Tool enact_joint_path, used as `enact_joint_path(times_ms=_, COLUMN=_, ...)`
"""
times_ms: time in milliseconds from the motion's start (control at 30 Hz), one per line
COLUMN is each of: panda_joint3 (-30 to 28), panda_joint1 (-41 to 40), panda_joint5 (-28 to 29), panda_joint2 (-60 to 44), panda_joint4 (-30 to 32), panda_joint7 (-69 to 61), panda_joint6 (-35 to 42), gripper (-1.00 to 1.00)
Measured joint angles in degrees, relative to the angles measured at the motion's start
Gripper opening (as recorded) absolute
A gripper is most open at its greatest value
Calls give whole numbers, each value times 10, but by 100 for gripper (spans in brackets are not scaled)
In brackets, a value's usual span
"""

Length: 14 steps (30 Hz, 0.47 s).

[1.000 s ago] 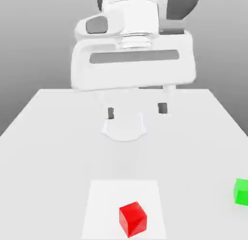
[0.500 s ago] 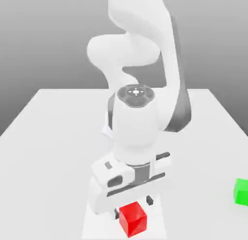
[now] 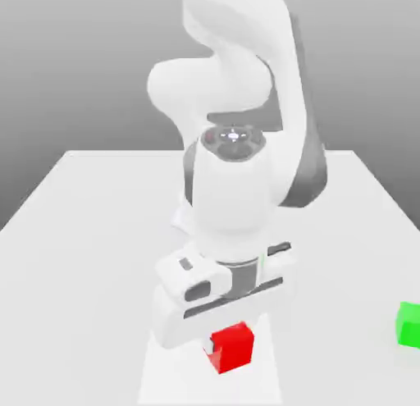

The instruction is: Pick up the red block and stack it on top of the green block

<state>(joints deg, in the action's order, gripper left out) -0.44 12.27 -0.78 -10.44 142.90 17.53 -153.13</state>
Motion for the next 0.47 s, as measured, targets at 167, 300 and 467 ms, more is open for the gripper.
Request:
enact_joint_path(times_ms=167, panda_joint3=79, panda_joint1=74, panda_joint5=25, panda_joint2=11, panda_joint4=-15, panda_joint7=-32, panda_joint6=28, gripper=-100)
enact_joint_path(times_ms=300, panda_joint3=134, panda_joint1=143, panda_joint5=68, panda_joint2=-26, panda_joint4=-42, panda_joint7=-45, panda_joint6=20, gripper=-100)
enact_joint_path(times_ms=467, panda_joint3=126, panda_joint1=173, panda_joint5=101, panda_joint2=-82, panda_joint4=-53, panda_joint7=-31, panda_joint6=-23, gripper=100)
